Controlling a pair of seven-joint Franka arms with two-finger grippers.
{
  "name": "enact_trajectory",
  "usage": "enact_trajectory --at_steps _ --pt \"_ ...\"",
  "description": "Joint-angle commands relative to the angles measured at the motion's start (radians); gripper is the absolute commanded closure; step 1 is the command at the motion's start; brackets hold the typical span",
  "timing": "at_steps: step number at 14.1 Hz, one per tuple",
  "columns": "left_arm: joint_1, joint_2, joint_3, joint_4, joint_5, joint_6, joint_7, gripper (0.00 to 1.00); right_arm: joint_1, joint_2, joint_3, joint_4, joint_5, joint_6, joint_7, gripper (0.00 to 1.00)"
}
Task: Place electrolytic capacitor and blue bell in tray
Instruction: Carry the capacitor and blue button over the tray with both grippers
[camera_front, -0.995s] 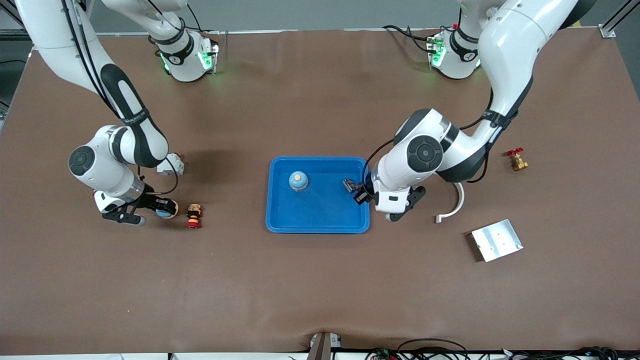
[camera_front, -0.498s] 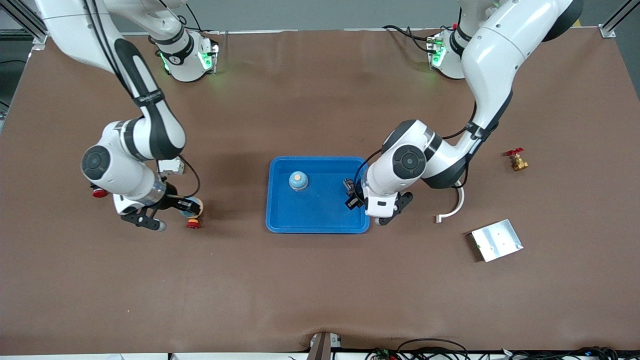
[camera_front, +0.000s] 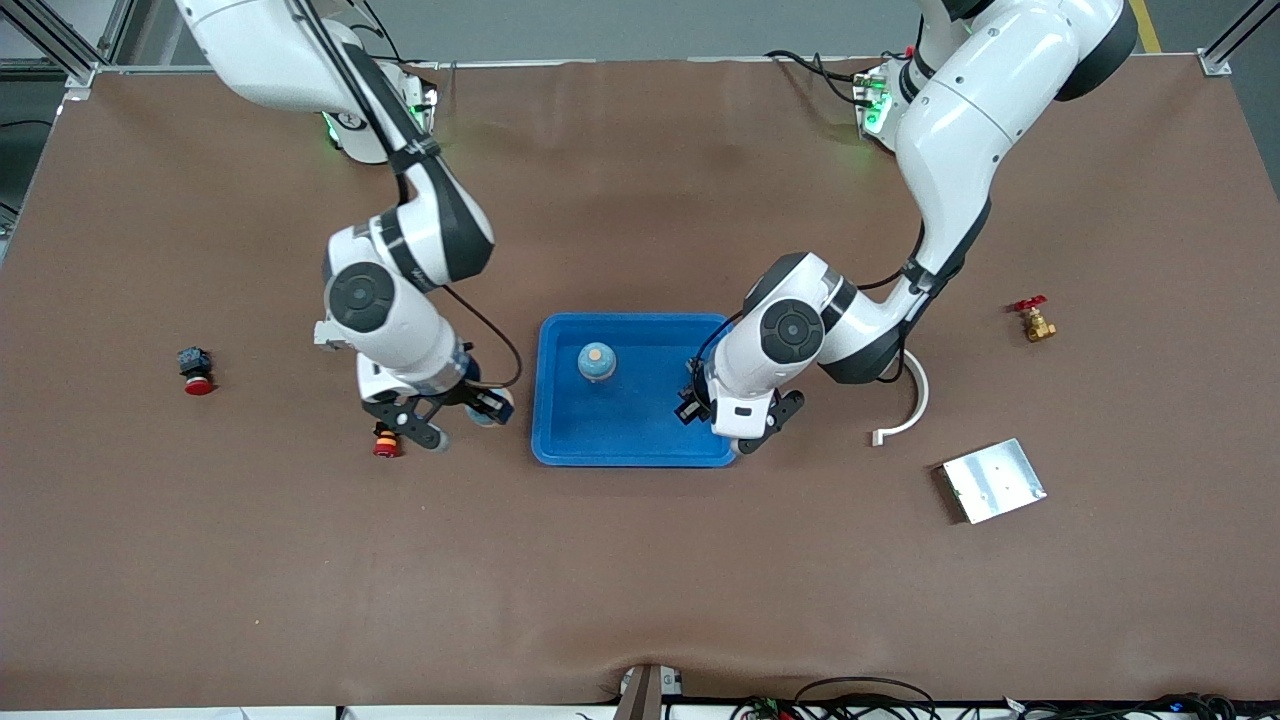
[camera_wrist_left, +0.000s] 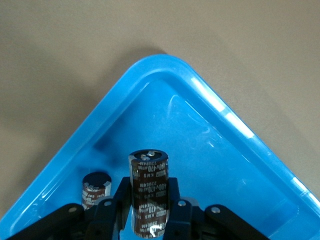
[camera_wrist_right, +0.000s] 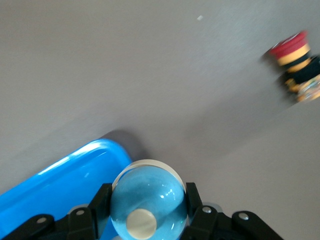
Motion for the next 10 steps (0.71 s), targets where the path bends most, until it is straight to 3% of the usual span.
enact_trajectory --at_steps 1,5,10 --pt "-0.023 0.047 0.029 0.032 -0.002 0.033 -0.008 1.00 0.034 0.095 -0.010 0.119 -0.016 -0.030 0.111 1.00" --pt "-0.079 0.067 0.095 0.032 -0.003 0.073 -0.011 1.00 0.062 0.164 -0.010 0.187 -0.014 -0.024 0.185 1.00" --pt "-0.081 0.064 0.100 0.032 -0.003 0.075 -0.011 1.00 0.100 0.189 -0.010 0.196 -0.017 -0.012 0.252 1.00"
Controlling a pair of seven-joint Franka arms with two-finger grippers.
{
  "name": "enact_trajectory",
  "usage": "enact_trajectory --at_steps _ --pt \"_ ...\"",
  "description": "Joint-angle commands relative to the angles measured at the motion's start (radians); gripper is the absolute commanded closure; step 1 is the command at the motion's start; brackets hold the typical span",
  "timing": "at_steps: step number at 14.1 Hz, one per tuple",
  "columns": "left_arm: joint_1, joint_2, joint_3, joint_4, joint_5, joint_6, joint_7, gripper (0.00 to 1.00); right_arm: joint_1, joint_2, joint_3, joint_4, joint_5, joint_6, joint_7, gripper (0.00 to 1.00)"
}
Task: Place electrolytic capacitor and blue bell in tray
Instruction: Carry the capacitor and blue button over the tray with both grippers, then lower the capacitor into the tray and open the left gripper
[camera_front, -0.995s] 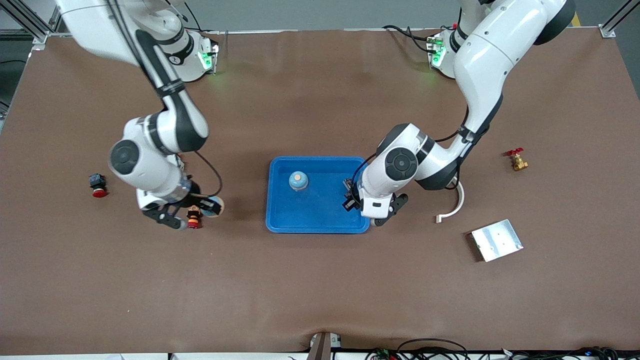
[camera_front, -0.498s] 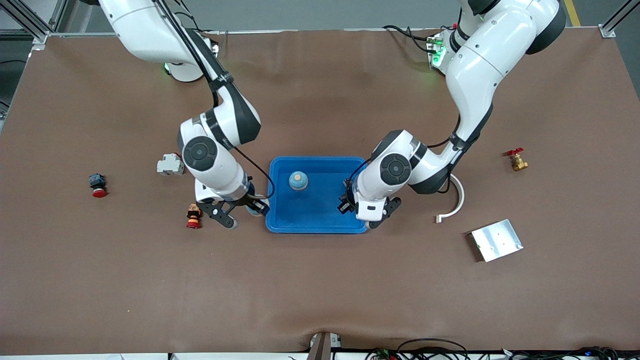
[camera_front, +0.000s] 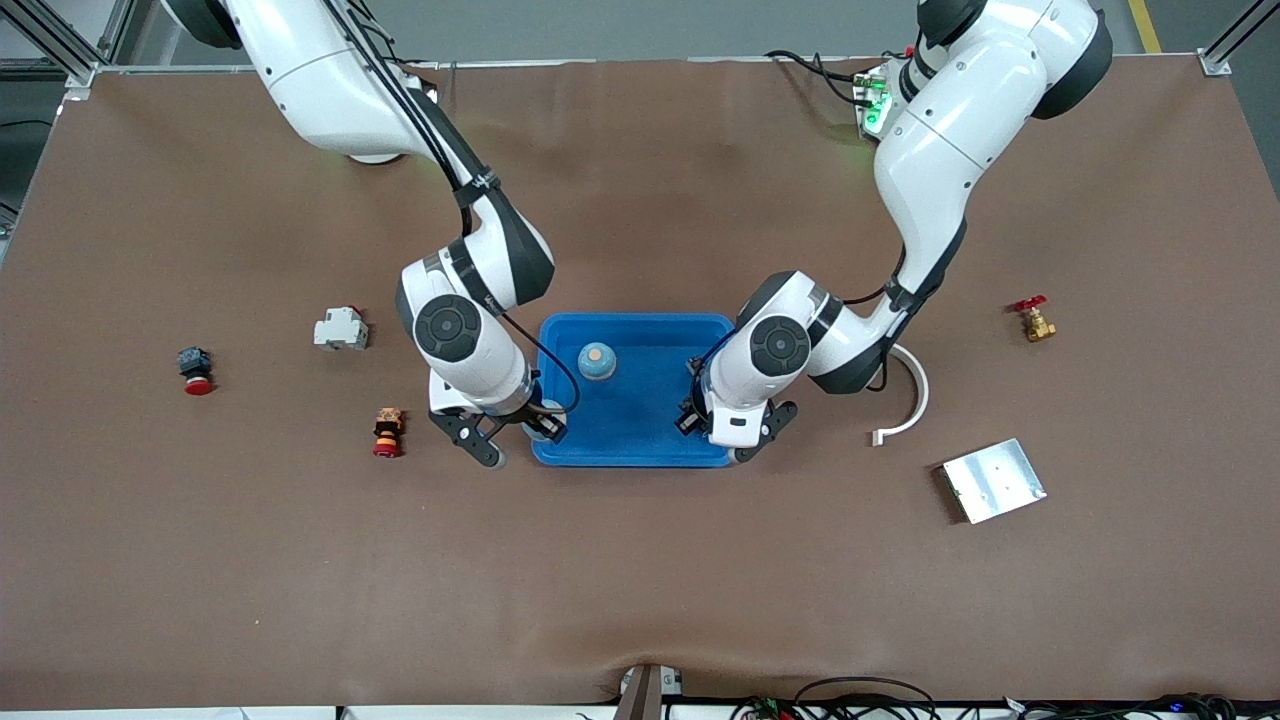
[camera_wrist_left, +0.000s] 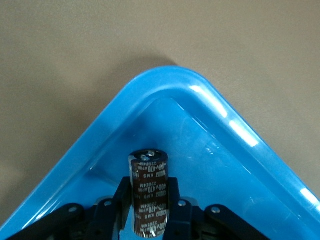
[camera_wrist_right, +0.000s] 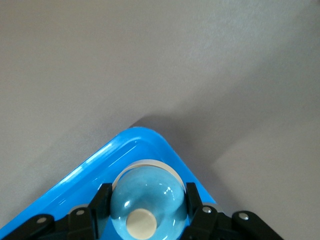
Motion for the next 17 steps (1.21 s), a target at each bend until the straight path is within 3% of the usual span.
enact_trajectory --at_steps 1,2,3,4,5,7,12,17 --pt "-0.015 -0.001 0.015 0.019 -0.003 0.001 -0.011 0.87 0.041 0.031 -0.011 0.033 -0.018 0.001 0.067 1.00" --pt "-0.013 -0.005 0.015 0.019 -0.003 0.001 -0.011 0.73 0.045 0.038 -0.011 0.031 -0.018 0.024 0.075 1.00" --pt "-0.007 -0.016 0.015 0.019 -0.003 0.000 -0.011 0.50 0.056 0.047 -0.011 0.031 -0.018 0.053 0.089 1.00" --pt "-0.002 -0.021 0.015 0.019 -0.002 0.000 -0.011 0.21 0.067 0.054 -0.012 0.031 -0.020 0.068 0.112 1.00" --pt "-0.002 -0.025 0.015 0.020 -0.002 -0.002 -0.011 0.01 0.076 0.065 -0.014 0.033 -0.020 0.081 0.124 1.00" --pt "-0.001 -0.044 0.015 0.019 -0.012 -0.013 -0.014 0.00 0.088 0.076 -0.017 0.031 -0.028 0.105 0.138 1.00" --pt "0.030 -0.117 0.003 0.016 -0.016 -0.101 -0.013 0.00 0.110 0.122 -0.014 0.040 -0.144 0.141 0.253 1.00" --pt "0.088 -0.242 -0.008 0.003 -0.028 -0.353 0.079 0.00 0.122 0.148 -0.016 0.066 -0.147 0.142 0.278 1.00"
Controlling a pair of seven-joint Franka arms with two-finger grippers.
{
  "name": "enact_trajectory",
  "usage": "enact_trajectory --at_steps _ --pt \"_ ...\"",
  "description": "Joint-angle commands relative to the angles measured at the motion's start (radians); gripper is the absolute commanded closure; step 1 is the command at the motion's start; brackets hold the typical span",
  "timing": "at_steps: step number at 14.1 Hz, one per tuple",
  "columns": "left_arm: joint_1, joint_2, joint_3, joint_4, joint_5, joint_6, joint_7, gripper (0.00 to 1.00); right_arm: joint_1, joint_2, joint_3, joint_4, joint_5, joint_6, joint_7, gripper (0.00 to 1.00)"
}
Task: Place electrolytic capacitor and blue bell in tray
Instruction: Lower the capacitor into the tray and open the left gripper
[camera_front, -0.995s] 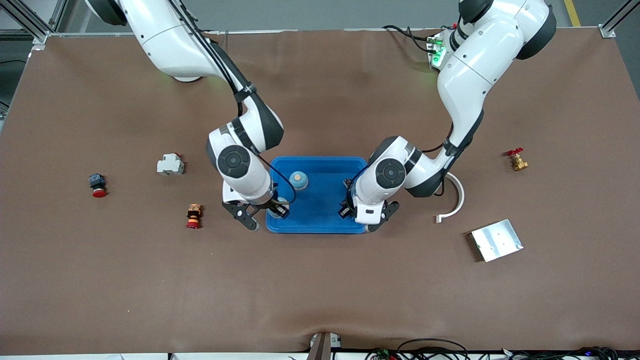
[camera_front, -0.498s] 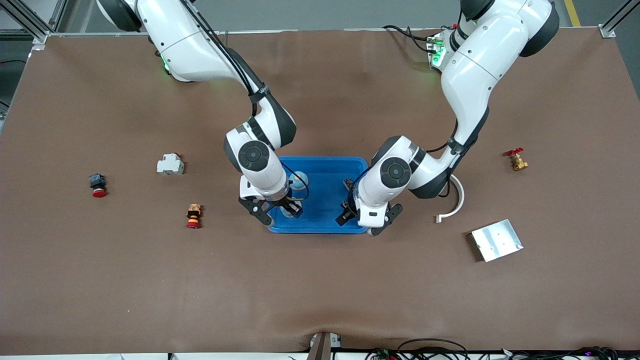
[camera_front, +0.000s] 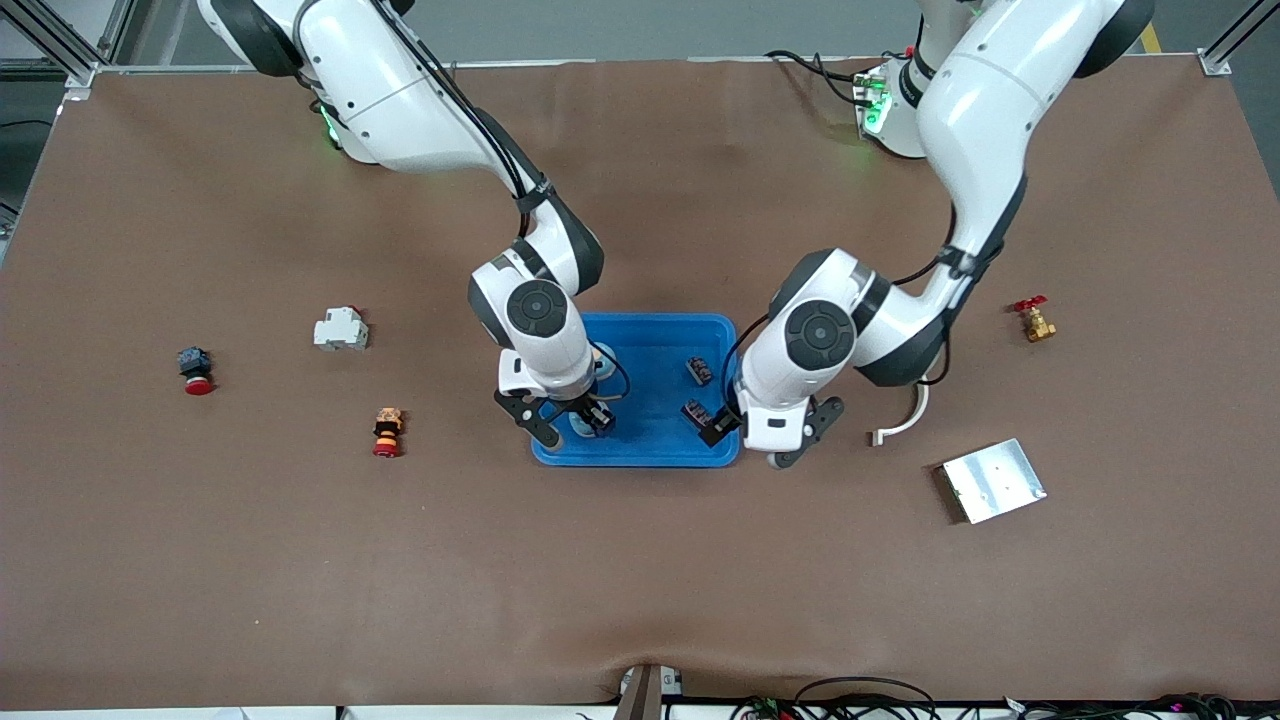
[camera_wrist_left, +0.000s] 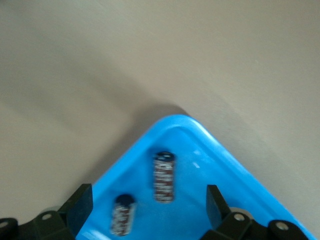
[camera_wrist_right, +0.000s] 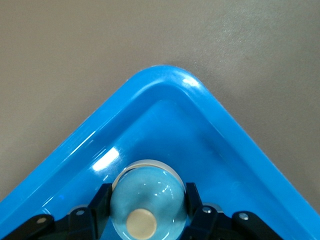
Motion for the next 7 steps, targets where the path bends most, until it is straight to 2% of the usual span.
enact_trajectory --at_steps 1,3,6,7 --pt "0.054 -0.073 -0.024 -0.040 -0.043 -0.096 0.110 0.00 0.017 0.029 -0.012 0.041 -0.027 -0.006 0.040 1.00" --pt "0.138 -0.093 -0.071 -0.058 -0.065 -0.116 0.166 0.00 0.017 0.033 -0.012 0.041 -0.027 0.000 0.040 1.00" --pt "0.357 -0.102 -0.233 -0.072 -0.062 -0.203 0.296 0.00 0.017 0.036 -0.012 0.041 -0.027 0.005 0.042 1.00" --pt "0.417 -0.105 -0.266 -0.072 -0.046 -0.234 0.357 0.00 0.017 0.036 -0.012 0.041 -0.027 0.005 0.042 1.00"
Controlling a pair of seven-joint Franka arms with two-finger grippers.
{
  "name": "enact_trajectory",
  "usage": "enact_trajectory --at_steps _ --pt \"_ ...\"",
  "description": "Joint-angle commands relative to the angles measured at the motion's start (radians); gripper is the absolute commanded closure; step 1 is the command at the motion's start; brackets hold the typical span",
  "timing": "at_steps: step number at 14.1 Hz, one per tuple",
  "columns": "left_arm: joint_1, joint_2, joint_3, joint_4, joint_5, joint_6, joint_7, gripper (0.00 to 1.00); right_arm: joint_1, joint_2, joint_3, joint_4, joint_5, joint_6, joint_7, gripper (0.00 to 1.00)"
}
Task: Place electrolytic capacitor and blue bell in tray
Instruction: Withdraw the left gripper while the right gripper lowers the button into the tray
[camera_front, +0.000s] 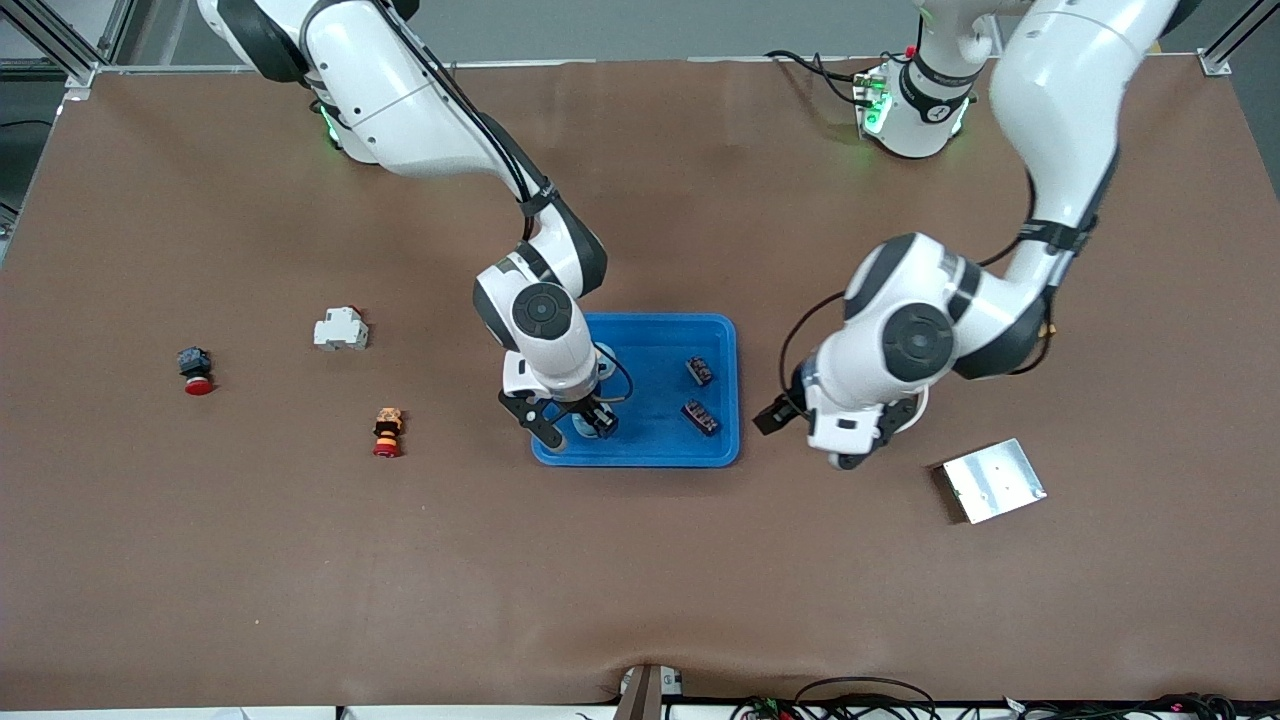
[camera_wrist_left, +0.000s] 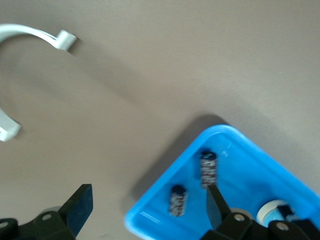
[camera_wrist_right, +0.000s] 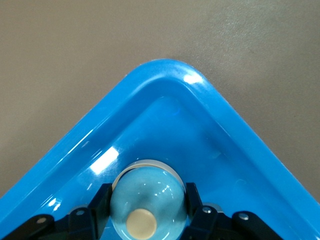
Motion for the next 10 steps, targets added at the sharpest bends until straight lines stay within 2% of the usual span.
enact_trajectory --at_steps 1,6,10 --pt "0.151 -0.049 -0.081 -0.043 0.018 -0.058 0.141 0.00 0.014 0.018 -0.012 0.029 -0.026 0.000 0.036 1.00" --pt "0.301 -0.124 -0.081 -0.139 0.054 -0.054 0.389 0.00 0.017 0.023 -0.013 0.029 -0.032 0.000 0.036 1.00" --pt "0.413 -0.138 -0.083 -0.196 0.110 -0.019 0.592 0.00 0.017 0.023 -0.013 0.028 -0.061 0.000 0.036 1.00"
